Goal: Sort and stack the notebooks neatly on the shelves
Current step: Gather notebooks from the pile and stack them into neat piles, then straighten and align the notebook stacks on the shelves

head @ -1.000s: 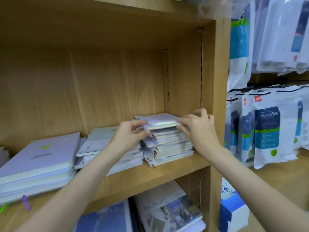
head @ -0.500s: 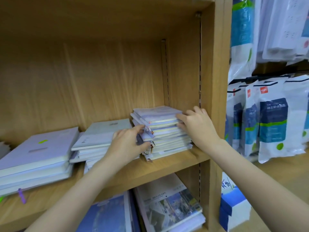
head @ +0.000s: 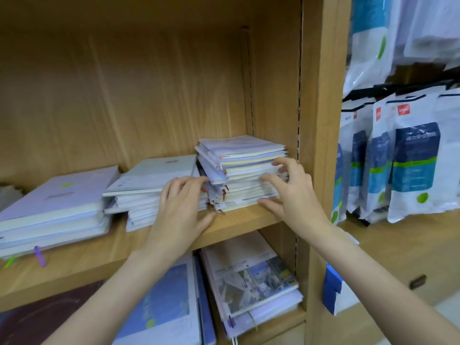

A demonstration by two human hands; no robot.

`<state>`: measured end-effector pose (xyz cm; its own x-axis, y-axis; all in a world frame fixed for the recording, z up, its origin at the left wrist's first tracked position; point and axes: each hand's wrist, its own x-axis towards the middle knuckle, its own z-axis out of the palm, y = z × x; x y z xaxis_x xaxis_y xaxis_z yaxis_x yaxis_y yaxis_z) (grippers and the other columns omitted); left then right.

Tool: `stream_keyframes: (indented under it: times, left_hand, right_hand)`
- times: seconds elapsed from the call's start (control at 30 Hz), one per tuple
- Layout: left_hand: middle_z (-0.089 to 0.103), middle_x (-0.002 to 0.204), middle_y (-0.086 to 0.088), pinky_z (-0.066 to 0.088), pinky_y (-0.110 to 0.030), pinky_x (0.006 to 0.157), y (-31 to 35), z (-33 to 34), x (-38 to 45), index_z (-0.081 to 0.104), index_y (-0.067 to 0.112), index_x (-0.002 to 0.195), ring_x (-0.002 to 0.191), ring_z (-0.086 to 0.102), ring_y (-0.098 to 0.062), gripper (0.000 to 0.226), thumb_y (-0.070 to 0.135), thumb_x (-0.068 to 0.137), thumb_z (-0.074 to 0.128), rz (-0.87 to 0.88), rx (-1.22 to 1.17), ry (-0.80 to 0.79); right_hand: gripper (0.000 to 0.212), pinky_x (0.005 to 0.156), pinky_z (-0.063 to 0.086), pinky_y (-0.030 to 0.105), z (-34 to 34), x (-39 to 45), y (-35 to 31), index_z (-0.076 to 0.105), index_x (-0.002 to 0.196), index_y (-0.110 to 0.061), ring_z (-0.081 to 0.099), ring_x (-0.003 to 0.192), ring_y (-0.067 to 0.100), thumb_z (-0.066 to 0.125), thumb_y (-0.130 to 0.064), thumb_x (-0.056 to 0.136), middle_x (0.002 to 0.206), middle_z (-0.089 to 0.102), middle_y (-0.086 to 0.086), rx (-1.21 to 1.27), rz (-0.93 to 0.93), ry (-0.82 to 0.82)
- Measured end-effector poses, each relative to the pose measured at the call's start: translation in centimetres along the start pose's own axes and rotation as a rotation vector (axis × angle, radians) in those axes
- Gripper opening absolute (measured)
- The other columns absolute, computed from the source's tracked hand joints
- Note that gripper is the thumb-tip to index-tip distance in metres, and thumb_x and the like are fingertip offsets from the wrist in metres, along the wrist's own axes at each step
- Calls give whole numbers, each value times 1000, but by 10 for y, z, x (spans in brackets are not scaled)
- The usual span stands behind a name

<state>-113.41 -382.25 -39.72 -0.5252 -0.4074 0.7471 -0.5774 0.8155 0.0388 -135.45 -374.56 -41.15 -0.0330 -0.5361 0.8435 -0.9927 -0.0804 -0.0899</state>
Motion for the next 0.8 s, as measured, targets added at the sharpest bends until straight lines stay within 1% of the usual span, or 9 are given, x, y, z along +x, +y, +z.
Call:
stream_keyframes:
  times: [0.13,0.27,0.33,0.47,0.53,0.63,0.7,0.73,0.8]
  left_hand:
    - [53,110,13,20,-29,107,1,-1,-2,46,13,131,119,31,-11,70,21,70,79,-26,-58,-18]
    - [49,112,8,13,-13,109,-6,-4,-9,53,9,121,115,38,-12,49,5,75,70,12,-171,74]
    - [55,109,4,19,-11,105,-8,-6,-13,57,9,114,116,39,-13,34,11,80,59,5,-148,99]
    - [61,111,-1,30,-30,105,-7,-10,-20,57,9,112,125,37,-16,38,26,83,41,30,-111,57]
    - [59,116,-2,32,-35,106,-3,-15,-29,57,8,113,129,36,-19,37,22,84,38,54,-82,63]
    - [61,113,-7,33,-29,101,7,-10,-67,60,4,107,114,47,-24,29,8,86,41,159,-75,155]
    - [59,113,-4,35,-29,98,8,7,-107,57,10,106,109,49,-23,26,7,86,41,257,-75,88]
    - [57,114,-2,37,-31,96,3,20,-128,54,14,108,110,49,-22,26,11,86,42,257,-55,4]
    - [55,117,-2,45,-41,91,-11,43,-161,49,19,115,114,44,-22,33,30,84,44,120,17,-211]
  right_hand:
    - [70,83,35,41,10,15,-25,54,107,-11,46,105,33,87,-41,53,116,46,14,-39,106,-5]
    - [84,99,26,44,17,17,-40,49,125,-16,34,121,29,81,-53,56,127,39,11,-35,137,-68]
    - [83,98,25,44,16,20,-41,49,124,-17,34,119,29,80,-55,57,127,39,11,-40,129,-94]
    - [56,88,36,44,16,2,-38,58,109,-13,45,105,28,80,-40,66,112,51,13,-70,97,69]
    - [50,84,35,39,10,-18,-30,58,110,-10,42,104,24,74,-38,72,112,51,14,12,155,168]
    - [46,85,37,32,-1,-58,-20,57,111,-5,44,104,23,62,-38,80,112,50,16,134,139,226]
    - [43,87,43,32,8,-92,-21,55,110,-6,47,102,22,64,-36,80,109,50,12,177,66,88]
    - [46,85,47,36,19,-112,-23,53,111,-9,48,102,22,69,-37,77,110,51,10,180,18,-52]
    - [66,88,49,48,44,-145,-31,47,121,-15,47,113,25,77,-41,69,123,51,10,142,-75,-410]
